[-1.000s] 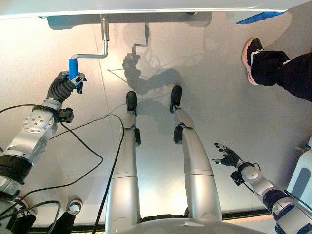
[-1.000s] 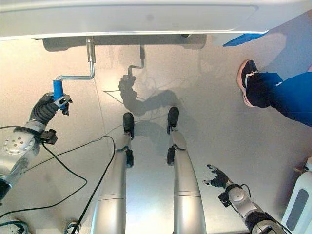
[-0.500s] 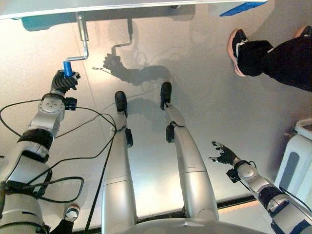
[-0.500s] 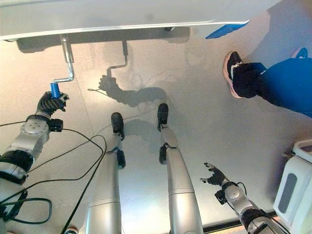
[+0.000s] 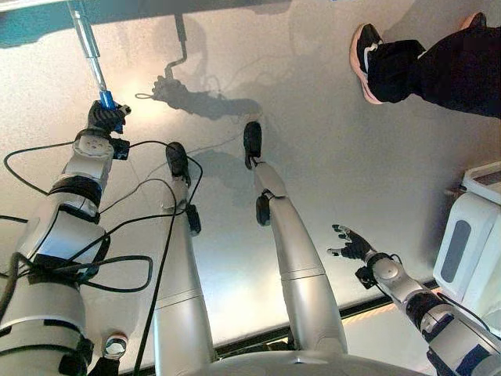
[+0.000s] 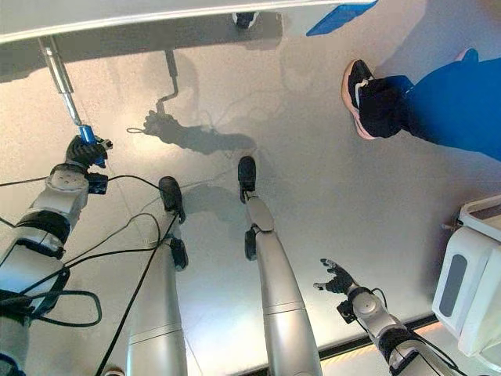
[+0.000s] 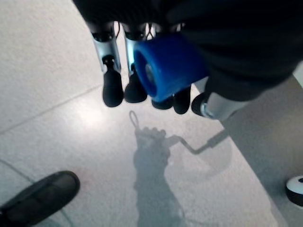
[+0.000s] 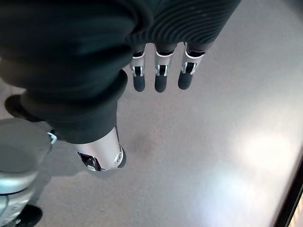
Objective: Raise the hospital bed
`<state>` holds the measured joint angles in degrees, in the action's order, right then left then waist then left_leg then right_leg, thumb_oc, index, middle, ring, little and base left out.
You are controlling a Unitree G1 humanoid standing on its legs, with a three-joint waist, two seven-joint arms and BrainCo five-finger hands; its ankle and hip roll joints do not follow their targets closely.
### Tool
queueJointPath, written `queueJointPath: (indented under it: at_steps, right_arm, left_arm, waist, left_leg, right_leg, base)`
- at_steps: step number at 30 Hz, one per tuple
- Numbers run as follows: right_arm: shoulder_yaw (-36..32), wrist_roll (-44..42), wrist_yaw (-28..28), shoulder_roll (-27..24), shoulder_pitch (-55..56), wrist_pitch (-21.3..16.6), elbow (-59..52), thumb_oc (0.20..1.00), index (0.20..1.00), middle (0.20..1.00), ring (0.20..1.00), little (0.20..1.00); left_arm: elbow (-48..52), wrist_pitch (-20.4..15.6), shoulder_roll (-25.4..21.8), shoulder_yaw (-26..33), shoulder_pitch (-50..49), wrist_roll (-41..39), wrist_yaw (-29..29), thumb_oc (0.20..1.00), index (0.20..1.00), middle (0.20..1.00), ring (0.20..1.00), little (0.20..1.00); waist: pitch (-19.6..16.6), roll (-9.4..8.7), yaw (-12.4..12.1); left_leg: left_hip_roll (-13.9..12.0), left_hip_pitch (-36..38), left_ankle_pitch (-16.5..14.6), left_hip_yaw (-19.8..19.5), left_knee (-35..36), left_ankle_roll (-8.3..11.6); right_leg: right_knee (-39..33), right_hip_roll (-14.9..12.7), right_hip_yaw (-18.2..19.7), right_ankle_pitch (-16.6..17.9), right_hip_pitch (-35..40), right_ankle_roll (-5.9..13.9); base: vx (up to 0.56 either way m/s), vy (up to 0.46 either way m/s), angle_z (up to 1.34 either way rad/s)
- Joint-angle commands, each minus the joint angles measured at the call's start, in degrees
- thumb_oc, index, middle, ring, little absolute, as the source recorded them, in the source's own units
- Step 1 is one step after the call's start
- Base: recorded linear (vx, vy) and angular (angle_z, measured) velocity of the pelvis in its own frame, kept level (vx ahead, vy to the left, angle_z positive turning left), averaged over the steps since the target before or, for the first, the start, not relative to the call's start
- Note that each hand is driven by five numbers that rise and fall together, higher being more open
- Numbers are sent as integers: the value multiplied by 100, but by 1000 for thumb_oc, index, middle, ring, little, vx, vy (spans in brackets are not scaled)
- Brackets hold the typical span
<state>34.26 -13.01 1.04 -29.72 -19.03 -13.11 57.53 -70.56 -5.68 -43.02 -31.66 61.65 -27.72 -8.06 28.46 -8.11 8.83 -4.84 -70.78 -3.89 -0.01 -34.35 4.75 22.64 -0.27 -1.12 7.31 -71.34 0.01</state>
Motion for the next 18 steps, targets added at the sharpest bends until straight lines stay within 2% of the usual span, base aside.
queueJointPath:
  at_steps: [1,8,9,10,16,17,18]
  right_arm:
    - [327,-150,47,-164,336,164,105,1000,1000,1000,1000,1000]
    - [355,-151,47,-163,347,176,165,1000,1000,1000,1000,1000]
    - [401,-153,32,-230,338,182,156,1000,1000,1000,1000,1000]
    - [407,-142,19,-239,337,179,167,1000,1000,1000,1000,1000]
    - [407,-142,19,-239,337,179,167,1000,1000,1000,1000,1000]
    - [374,-79,-35,-324,379,155,159,1000,1000,1000,1000,1000]
    - [364,-75,-37,-323,395,155,154,1000,1000,1000,1000,1000]
  left_arm:
    - [133,-129,-151,-121,596,413,-268,200,200,200,200,200]
    - [322,-155,55,-301,668,504,-294,200,200,200,200,200]
    - [985,-282,399,-707,782,563,-379,200,200,200,200,200]
    - [1122,-312,454,-776,792,576,-395,200,200,200,200,200]
    - [1122,-312,455,-776,792,576,-396,200,200,200,200,200]
    - [2108,-514,711,-1186,784,535,-355,200,200,200,200,200]
    - [2135,-498,713,-1188,768,541,-368,200,200,200,200,200]
  waist:
    - [-189,5,53]
    - [-199,23,90]
    - [-205,56,159]
    - [-212,64,161]
    - [-212,63,161]
    - [-236,135,219]
    - [-238,134,211]
  left_leg:
    - [199,78,-244,-55,-210,-320]
    - [181,76,-224,-46,-176,-311]
    - [147,99,-158,-39,-67,-289]
    - [140,119,-149,-42,-33,-282]
    - [140,120,-149,-42,-33,-282]
    - [166,172,-81,-51,102,-259]
    - [168,185,-79,-51,112,-259]
  right_leg:
    - [392,-17,5,-463,62,531]
    - [427,-11,7,-466,8,523]
    - [408,6,-8,-455,-3,508]
    - [406,11,-4,-461,-3,508]
    - [406,11,-4,-461,-3,508]
    - [333,-2,1,-409,14,500]
    - [330,-4,1,-410,23,500]
  base:
    - [6,-39,-6]
    - [0,-28,-4]
    - [-11,-91,3]
    - [-11,-91,5]
    - [-6,-9,3]
    - [-33,-47,5]
    - [-41,-51,8]
